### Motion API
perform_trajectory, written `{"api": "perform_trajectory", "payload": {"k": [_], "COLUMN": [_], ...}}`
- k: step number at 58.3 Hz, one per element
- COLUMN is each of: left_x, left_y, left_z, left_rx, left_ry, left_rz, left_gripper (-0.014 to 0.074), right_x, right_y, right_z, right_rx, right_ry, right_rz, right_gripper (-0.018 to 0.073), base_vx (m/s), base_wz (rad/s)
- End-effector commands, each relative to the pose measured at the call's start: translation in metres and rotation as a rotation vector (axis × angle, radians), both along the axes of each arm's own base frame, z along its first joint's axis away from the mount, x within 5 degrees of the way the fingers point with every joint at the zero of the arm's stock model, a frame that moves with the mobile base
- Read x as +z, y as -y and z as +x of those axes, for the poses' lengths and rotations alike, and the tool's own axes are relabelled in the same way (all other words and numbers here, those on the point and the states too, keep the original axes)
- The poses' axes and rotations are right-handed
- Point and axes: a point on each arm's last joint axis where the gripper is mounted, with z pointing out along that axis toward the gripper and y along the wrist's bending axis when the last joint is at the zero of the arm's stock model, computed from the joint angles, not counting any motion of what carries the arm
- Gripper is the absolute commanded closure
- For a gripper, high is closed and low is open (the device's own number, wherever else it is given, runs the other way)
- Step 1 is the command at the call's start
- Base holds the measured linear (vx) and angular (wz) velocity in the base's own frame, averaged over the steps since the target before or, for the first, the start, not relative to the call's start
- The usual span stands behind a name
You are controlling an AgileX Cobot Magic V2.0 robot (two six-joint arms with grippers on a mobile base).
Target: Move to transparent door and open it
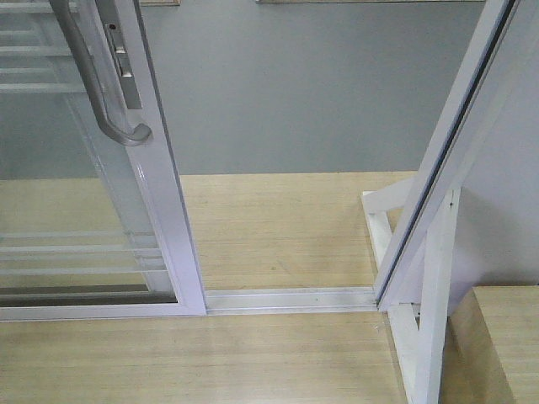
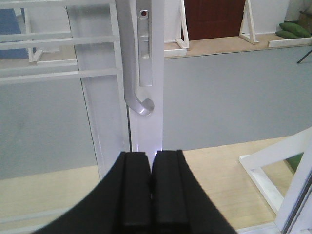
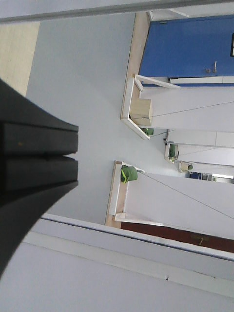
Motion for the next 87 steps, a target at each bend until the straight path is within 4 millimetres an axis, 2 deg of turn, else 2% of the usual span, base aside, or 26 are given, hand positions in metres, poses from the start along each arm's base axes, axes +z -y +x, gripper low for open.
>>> {"api": "perform_trajectory", "payload": {"k": [1,30,35,45,50,63,87], "left_x": [0.014,0.012,-0.004,-0.049,-0.064,-0.070,-0.070], "left_y": [0.000,0.000,-0.001,-0.003,-0.004,-0.003,-0.003], "left_z": [0.001,-0.002,-0.007,-0.015,-0.018,-0.020,-0.020], "left_rx": [0.000,-0.001,-0.001,0.009,0.015,0.012,0.012], "left_ry": [0.078,0.097,0.103,0.191,0.242,0.152,0.144], "left_rz": [-0.033,-0.018,-0.028,-0.054,-0.096,-0.089,-0.088], "left_gripper": [0.0603,0.0603,0.0603,0.0603,0.0603,0.0603,0.0603], "right_x": [0.016,0.016,0.016,0.016,0.016,0.017,0.017], "right_y": [-0.001,-0.001,-0.001,-0.001,-0.001,-0.001,-0.001], "right_z": [-0.001,-0.001,-0.001,-0.001,-0.001,-0.001,-0.001], "right_rx": [0.013,0.013,0.013,0.013,0.013,0.013,0.013], "right_ry": [0.096,0.097,0.097,0.097,0.097,0.098,0.099], "right_rz": [0.017,0.016,0.016,0.016,0.016,0.016,0.015], "right_gripper": [0.0568,0.0568,0.0568,0.0568,0.0568,0.0568,0.0568], "base_vx": [0.00,0.00,0.00,0.00,0.00,0.00,0.00], "base_wz": [0.00,0.00,0.00,0.00,0.00,0.00,0.00]}}
